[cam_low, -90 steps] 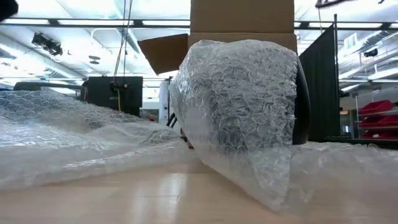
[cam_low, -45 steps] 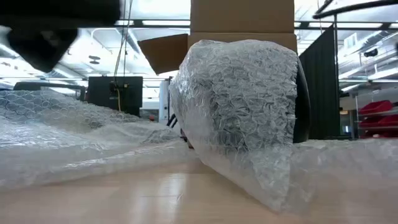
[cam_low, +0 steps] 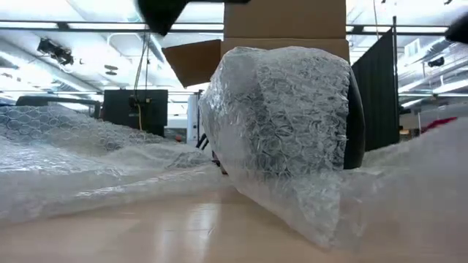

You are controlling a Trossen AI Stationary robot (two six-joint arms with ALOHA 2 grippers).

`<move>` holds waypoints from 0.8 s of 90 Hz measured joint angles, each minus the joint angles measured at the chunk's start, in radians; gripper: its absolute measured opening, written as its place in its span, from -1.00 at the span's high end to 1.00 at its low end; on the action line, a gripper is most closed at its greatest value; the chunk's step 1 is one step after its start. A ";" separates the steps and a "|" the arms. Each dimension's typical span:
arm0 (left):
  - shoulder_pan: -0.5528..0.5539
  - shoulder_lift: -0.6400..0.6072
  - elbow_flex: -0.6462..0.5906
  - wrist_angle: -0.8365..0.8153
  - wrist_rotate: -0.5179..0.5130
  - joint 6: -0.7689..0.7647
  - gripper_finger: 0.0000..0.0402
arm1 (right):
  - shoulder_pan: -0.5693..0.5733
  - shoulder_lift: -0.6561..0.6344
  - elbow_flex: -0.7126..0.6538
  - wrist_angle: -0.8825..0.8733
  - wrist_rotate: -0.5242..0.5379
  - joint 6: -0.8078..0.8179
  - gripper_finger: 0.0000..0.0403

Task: Wrap mug
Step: Wrap the black mug with the top bubble wrap

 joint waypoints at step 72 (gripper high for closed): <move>0.042 -0.137 0.037 -0.281 0.171 0.177 0.93 | 0.005 -0.023 -0.237 -0.080 -0.475 0.379 0.47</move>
